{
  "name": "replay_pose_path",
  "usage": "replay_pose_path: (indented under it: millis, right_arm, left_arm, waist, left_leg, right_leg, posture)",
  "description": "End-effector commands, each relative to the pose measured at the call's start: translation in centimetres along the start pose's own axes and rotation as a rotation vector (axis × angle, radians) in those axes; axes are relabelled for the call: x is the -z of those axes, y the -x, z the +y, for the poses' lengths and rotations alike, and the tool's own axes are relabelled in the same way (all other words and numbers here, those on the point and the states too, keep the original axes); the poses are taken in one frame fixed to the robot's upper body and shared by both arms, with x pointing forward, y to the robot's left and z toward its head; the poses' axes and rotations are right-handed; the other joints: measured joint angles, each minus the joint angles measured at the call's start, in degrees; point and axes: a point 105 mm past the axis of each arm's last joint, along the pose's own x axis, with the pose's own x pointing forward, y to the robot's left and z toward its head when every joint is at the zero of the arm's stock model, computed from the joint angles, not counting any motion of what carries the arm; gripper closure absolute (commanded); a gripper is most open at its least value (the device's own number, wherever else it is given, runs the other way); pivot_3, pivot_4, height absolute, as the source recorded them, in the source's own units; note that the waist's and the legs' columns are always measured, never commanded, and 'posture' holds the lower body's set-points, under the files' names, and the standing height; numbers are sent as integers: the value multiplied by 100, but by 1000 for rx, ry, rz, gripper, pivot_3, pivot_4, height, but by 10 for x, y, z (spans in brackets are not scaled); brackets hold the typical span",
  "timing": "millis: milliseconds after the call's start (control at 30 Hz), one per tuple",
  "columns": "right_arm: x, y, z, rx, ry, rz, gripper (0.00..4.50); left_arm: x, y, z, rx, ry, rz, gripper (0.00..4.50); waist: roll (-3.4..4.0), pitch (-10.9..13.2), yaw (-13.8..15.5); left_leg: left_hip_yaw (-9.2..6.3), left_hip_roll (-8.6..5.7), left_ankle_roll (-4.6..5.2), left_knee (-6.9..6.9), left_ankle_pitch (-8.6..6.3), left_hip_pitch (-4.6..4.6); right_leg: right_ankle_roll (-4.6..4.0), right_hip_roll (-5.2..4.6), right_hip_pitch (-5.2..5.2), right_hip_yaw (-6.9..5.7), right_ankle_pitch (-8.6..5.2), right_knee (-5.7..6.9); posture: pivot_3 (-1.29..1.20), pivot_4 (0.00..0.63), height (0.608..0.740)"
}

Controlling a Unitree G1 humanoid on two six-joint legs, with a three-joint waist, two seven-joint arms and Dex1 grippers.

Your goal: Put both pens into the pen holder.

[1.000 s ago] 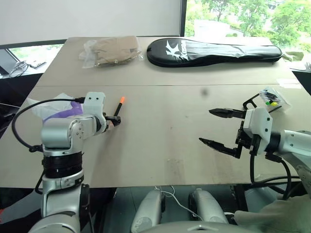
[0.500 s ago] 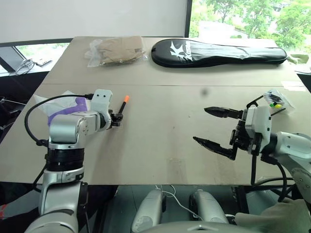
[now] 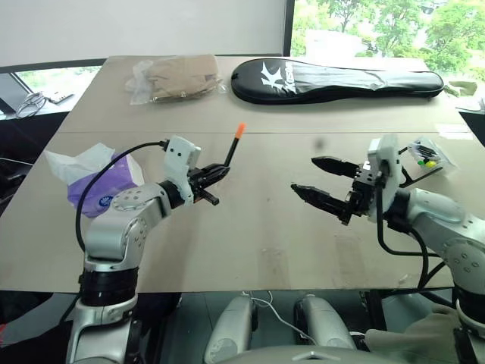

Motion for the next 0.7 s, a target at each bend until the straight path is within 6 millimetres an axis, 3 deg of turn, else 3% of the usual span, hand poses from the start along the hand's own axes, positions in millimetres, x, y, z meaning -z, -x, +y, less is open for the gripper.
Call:
replay_pose_path:
  millis: [33, 200, 467, 567, 700]
  right_arm:
    - [-8, -11, -3, -19, -62, 27, 0]
    - [-13, -20, -1, -54, -125, 64, 0]
    - [-14, -31, 7, -83, -159, 67, 0]
    - [-14, -32, 9, -84, -165, 69, 893]
    - [-12, -32, 10, -86, -168, 79, 2698]
  left_arm:
    - [-13, -3, -21, 113, -141, -80, 4452]
    - [-18, -9, -28, 174, -291, -137, 4452]
    - [-5, -17, -41, 261, -413, -152, 4452]
    - [-5, -20, -43, 264, -419, -163, 4500]
    - [-7, -22, -43, 267, -436, -177, 4500]
  waist:
    - [0, 1, -7]
    - [1, 1, -11]
    - [1, 1, -38]
    - [1, 1, -37]
    - [1, 1, -37]
  left_leg:
    - [2, 0, 1, 0, -1, 1]
    - [-4, -3, 28, 7, -15, -4]
    - [-3, -1, 30, 6, -16, -5]
    - [-5, 0, 31, 6, -16, -5]
    - [-5, -1, 31, 7, -16, -5]
  right_leg:
    - [0, 0, 0, 1, 0, 0]
    - [2, 2, 1, -8, 1, -3]
    - [3, 8, 0, -8, 1, -3]
    - [3, 9, 0, -9, 1, 0]
    - [3, 9, 0, -11, 1, 0]
  posture:
    - [0, 150, 740]
    - [0, 150, 740]
    - [0, 150, 740]
    - [0, 150, 740]
    - [0, 150, 740]
